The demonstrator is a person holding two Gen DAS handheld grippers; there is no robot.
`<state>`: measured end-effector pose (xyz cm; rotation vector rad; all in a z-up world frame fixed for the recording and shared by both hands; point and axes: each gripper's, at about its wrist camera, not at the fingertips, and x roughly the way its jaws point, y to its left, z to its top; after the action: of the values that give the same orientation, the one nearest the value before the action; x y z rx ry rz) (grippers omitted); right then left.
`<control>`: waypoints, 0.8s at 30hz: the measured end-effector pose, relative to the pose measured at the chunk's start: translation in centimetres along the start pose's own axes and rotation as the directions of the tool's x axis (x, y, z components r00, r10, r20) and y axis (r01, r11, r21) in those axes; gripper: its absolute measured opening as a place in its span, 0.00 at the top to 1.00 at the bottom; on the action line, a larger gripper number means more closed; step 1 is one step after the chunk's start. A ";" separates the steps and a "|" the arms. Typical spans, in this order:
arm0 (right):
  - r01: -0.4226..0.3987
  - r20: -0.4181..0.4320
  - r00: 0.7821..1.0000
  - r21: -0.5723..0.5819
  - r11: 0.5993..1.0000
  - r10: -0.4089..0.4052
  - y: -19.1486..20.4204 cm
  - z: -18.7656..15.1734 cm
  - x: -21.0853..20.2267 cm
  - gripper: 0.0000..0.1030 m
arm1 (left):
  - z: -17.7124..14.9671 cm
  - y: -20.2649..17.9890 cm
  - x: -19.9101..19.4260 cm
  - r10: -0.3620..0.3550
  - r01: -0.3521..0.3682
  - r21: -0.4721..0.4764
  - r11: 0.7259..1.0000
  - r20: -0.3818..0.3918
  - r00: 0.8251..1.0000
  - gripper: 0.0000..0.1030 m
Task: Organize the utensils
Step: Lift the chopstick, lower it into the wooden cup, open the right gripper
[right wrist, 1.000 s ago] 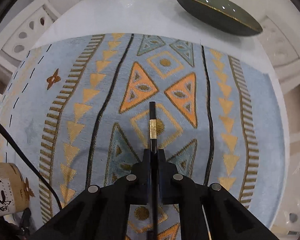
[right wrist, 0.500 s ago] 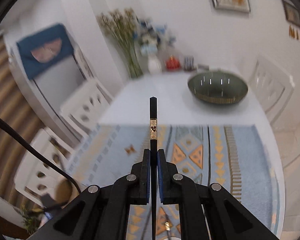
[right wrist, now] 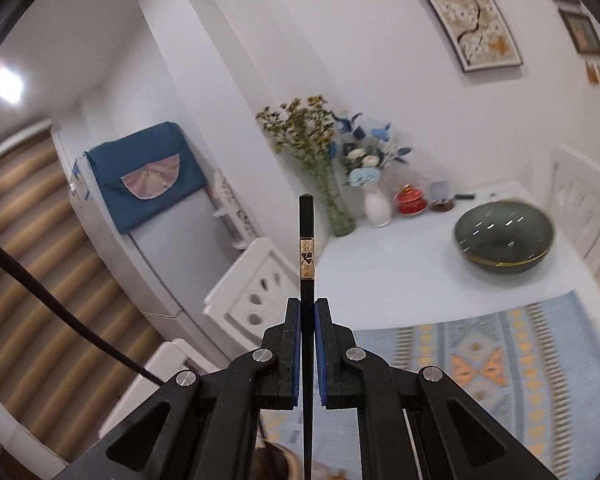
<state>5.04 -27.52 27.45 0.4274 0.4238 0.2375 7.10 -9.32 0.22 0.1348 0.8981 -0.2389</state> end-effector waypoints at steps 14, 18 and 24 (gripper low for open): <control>0.002 -0.024 1.000 0.001 1.000 -0.002 1.8 -2.7 5.5 0.94 | 0.0 0.0 0.0 0.000 0.000 0.000 1.000 0.000 1.000 0.04; 0.010 -0.035 0.999 -0.015 1.000 -0.011 2.4 -3.4 6.2 0.94 | 0.0 0.0 0.0 0.000 0.000 0.000 1.000 0.000 1.000 0.04; -0.017 -0.100 0.995 -0.110 0.994 0.006 4.2 -4.5 6.1 0.86 | 0.0 -0.1 0.0 0.000 0.000 0.000 1.000 0.000 1.000 0.04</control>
<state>7.87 -20.37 23.53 0.3104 0.5034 0.2928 7.10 -9.38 0.23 0.1350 0.8982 -0.2385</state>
